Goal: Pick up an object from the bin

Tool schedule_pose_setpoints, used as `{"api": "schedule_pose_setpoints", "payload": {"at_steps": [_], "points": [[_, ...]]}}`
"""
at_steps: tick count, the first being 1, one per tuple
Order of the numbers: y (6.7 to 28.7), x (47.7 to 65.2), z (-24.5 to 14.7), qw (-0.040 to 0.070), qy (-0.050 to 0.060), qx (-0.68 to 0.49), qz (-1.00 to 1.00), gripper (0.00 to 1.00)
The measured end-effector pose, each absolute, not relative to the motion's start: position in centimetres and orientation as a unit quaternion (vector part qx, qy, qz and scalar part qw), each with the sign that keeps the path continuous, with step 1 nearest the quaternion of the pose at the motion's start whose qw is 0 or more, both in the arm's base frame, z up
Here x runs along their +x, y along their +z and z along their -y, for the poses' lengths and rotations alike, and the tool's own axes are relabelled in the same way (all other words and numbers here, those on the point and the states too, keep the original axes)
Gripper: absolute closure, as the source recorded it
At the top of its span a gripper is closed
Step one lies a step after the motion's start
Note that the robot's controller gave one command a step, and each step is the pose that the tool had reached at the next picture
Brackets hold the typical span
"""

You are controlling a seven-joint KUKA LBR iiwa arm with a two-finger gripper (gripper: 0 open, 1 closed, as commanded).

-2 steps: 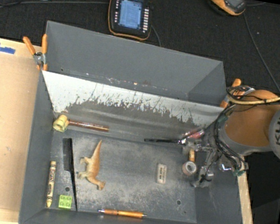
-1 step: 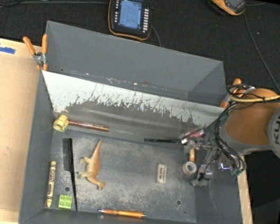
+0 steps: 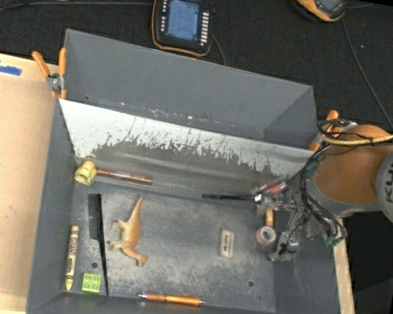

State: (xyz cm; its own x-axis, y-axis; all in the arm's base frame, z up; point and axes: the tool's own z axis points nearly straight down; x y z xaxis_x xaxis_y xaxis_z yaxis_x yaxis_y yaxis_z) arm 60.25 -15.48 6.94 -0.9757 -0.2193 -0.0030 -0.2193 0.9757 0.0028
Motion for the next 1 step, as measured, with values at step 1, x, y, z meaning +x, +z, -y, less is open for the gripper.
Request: {"api": "schedule_pose_setpoints", "payload": {"at_steps": [1], "points": [[7.00,60.43,15.61,0.001,0.002,-0.085,-0.996,1.00]]}}
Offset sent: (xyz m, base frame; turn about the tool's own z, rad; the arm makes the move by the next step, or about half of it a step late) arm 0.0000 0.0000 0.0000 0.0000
